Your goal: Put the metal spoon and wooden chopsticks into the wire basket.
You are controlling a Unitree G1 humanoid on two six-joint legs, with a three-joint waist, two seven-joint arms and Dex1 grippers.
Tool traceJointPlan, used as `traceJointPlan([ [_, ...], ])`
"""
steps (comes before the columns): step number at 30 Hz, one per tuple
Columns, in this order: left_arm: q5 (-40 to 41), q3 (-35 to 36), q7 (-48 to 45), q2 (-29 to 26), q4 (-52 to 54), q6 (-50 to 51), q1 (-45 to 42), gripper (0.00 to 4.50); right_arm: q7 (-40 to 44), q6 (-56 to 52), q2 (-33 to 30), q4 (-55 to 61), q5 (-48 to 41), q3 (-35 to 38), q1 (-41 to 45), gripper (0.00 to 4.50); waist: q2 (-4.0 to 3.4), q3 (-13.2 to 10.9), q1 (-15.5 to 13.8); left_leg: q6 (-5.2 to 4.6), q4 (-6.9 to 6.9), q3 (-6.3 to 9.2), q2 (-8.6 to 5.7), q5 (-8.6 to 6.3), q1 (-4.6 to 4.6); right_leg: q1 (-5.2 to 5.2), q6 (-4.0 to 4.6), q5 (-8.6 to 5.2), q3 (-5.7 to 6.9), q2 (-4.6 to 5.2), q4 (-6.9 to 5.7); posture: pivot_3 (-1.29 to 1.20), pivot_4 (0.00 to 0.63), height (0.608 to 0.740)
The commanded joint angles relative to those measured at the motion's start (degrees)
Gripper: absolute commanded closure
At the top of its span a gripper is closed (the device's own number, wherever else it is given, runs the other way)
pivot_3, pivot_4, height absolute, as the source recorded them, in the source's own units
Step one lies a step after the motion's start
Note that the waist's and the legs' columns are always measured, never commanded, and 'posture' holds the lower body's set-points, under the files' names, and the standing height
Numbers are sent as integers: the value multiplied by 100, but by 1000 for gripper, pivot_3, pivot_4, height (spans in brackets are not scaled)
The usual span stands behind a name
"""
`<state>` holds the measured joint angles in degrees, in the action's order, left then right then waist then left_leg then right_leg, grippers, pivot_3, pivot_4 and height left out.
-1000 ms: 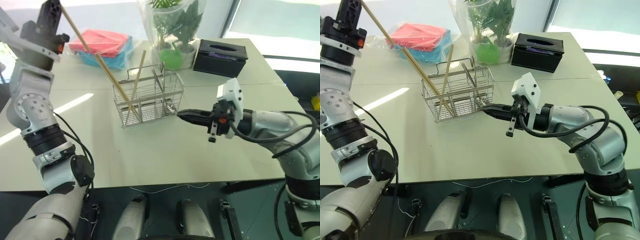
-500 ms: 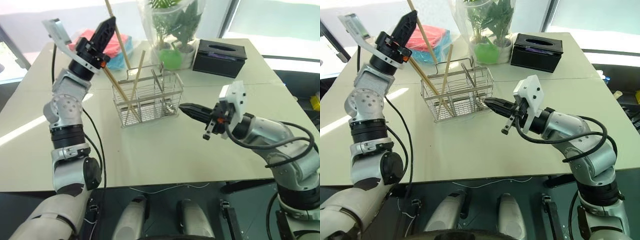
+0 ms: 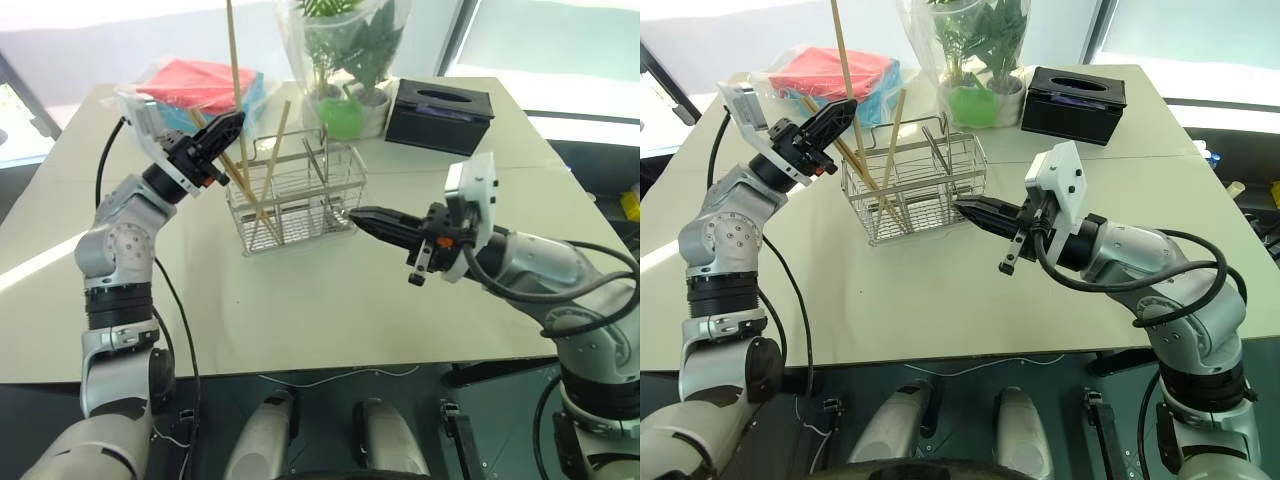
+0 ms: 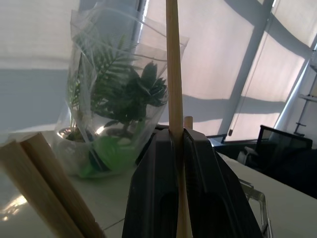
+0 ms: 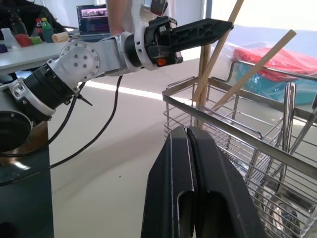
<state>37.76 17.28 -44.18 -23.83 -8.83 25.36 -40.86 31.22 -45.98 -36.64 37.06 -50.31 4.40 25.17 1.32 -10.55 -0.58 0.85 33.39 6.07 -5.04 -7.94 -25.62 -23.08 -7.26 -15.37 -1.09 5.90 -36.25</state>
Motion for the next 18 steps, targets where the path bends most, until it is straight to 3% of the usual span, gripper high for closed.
traceJointPlan([
  [1, -107, -30, 117, 52, 241, -272, 96, 4413, 62, 71, -42, 54, -60, 97, 122, 4500, 0, 0, -14, 0, 0, 0, -1, 0, 0, 1, 0, 0, 0, 1, 0, 0, 150, 740],
  [18, -426, -436, 275, 314, 444, -631, 602, 4413, 76, 86, -79, -40, 24, 116, 222, 4500, -1, 1, -17, 0, 0, 0, -1, 0, 1, 5, 3, -1, 1, 1, 4, 0, 150, 740],
])
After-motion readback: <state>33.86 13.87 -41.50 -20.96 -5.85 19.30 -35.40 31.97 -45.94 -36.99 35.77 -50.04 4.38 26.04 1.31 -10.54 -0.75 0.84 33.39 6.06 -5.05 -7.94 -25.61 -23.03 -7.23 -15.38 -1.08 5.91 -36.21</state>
